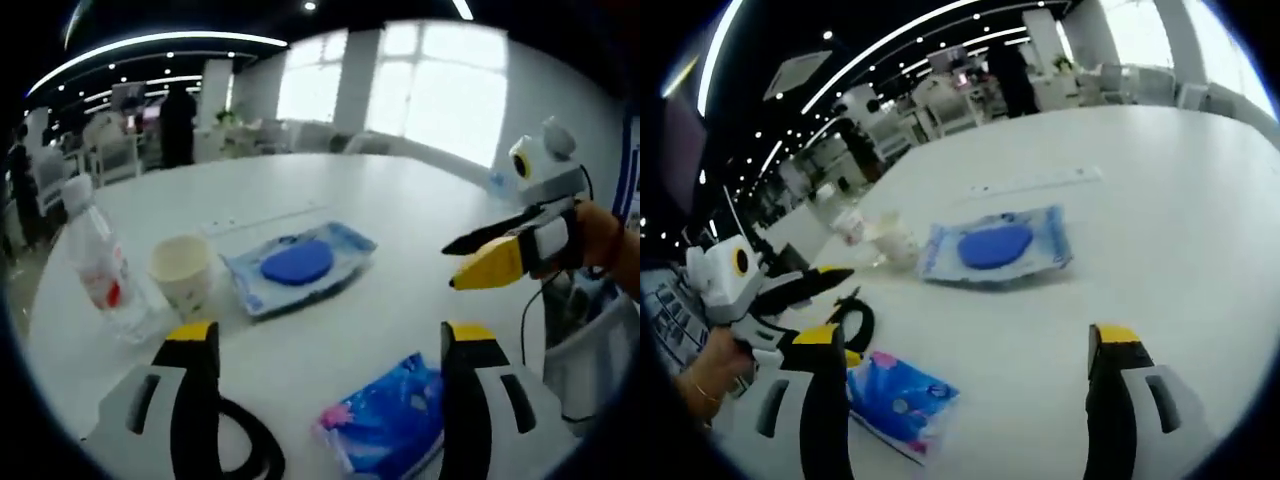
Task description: Arrange the tabletop items into an orderly group along one side of the table until the central work area is clear of visible clutter.
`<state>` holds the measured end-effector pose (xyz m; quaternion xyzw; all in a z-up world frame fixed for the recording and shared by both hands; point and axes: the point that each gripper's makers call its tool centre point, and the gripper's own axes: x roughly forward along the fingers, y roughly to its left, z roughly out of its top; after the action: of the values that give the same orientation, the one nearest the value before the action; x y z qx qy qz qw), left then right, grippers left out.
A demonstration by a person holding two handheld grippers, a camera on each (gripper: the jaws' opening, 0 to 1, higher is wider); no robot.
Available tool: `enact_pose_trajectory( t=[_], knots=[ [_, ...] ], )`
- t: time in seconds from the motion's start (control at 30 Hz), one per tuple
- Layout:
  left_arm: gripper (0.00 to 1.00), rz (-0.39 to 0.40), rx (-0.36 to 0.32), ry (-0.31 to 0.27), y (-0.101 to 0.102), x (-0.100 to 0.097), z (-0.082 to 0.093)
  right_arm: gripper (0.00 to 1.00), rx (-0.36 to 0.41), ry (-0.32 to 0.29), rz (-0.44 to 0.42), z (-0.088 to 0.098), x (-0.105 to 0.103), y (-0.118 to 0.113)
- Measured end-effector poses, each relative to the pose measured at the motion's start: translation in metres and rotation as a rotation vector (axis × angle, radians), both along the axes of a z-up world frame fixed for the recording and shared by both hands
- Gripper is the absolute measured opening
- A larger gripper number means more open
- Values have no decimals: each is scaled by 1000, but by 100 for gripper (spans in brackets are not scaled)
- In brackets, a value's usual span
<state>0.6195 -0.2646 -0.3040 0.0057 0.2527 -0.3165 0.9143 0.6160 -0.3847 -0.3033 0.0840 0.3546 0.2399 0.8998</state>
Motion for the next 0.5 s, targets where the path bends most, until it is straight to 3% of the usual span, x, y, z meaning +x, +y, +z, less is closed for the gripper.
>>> enact_pose_trajectory(
  t=[0.23,0.5],
  knots=[
    [88,-36,52,8,7,-18,-5,99,4,13,60,-2,-26,11],
    [86,-78,61,20,6,-38,-9,97,-5,25,102,-9,-48,18]
  ],
)
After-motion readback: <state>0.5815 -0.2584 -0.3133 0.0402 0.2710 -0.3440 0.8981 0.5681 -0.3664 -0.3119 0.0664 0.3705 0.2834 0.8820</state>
